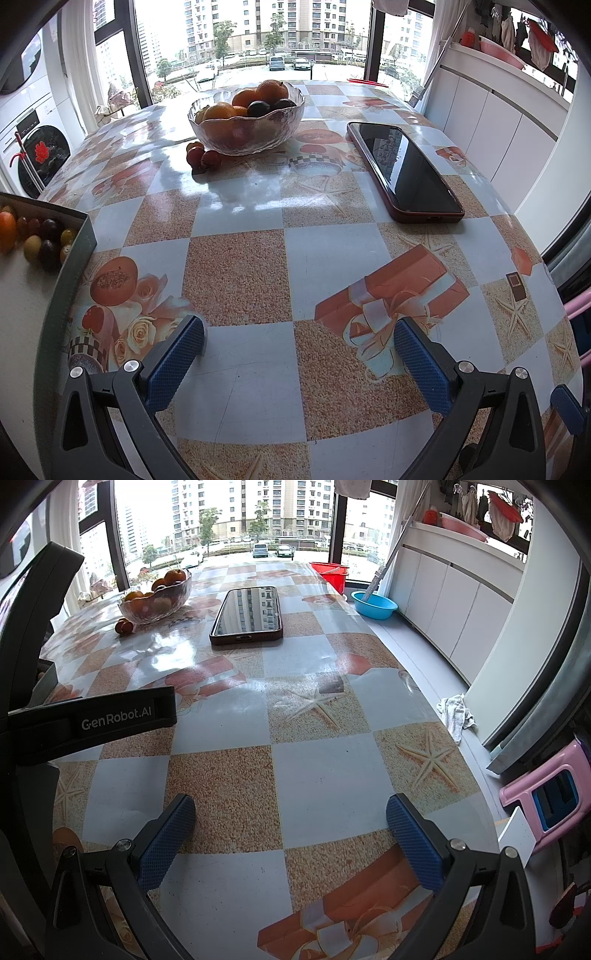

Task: Organize fruits

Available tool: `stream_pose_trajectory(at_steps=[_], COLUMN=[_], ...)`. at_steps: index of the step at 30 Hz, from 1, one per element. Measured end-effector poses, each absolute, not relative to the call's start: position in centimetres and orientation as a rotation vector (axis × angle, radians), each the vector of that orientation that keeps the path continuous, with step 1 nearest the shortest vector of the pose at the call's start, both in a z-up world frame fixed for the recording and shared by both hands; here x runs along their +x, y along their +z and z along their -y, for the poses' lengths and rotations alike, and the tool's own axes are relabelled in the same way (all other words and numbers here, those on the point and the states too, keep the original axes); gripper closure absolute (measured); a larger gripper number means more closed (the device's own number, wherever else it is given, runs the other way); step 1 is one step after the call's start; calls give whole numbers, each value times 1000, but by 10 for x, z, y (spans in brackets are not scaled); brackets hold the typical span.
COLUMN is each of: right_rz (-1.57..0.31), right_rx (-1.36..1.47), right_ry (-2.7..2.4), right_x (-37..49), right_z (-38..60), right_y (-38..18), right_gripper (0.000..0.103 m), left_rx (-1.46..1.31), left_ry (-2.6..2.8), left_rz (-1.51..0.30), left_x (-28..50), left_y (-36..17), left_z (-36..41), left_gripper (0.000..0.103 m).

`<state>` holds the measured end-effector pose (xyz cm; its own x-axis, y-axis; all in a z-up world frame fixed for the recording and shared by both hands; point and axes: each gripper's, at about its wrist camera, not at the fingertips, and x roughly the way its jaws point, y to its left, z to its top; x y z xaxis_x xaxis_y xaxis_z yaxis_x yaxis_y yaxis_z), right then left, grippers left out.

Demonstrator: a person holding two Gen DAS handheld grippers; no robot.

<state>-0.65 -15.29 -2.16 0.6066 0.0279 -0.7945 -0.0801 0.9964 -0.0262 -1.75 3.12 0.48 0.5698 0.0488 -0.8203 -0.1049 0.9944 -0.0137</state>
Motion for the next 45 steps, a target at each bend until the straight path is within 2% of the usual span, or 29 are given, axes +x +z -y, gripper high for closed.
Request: stream_pose_trajectory(at_steps=[45], right_rz=[-924], right_rx=[-30], right_ry=[-8], right_x=[-8], right_z=[148], right_y=[-19], right_gripper=[0], left_rx=[-63], left_ry=[90], left_rz=[-960], left_x=[-16], left_y=[4], left_z=[-34], left_gripper=[0])
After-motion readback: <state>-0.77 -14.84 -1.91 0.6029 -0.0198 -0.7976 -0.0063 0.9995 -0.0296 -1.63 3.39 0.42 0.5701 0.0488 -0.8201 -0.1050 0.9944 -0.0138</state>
